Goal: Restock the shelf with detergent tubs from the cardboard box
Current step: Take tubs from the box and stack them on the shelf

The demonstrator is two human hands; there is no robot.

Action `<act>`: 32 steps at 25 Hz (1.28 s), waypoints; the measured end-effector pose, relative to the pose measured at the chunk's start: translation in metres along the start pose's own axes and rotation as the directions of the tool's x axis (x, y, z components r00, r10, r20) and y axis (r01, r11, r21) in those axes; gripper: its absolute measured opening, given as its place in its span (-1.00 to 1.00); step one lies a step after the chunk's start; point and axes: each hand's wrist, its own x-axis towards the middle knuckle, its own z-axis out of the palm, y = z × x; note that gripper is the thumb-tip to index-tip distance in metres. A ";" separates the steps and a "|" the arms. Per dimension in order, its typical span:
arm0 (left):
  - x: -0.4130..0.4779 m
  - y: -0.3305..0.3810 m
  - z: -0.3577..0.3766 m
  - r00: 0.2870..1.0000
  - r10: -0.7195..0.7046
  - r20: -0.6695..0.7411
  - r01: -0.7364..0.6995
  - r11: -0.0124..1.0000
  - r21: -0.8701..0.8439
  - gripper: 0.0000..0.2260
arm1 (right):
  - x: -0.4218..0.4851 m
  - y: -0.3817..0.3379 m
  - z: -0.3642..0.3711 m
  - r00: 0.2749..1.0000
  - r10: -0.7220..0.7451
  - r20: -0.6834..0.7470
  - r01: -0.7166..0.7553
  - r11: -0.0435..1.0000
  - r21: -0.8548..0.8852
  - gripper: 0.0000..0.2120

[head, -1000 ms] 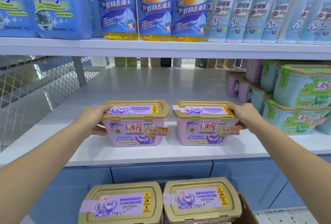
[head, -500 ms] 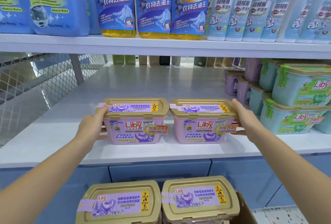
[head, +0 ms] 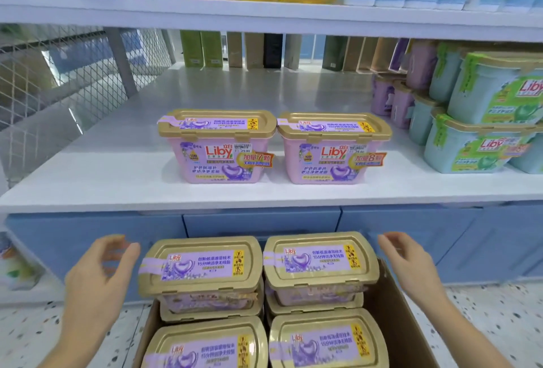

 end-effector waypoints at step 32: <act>-0.015 -0.006 0.030 0.773 -0.565 0.291 0.601 0.797 -0.050 -0.66 | 0.003 -0.014 0.021 0.988 0.147 0.048 -0.148 0.989 0.019 -0.52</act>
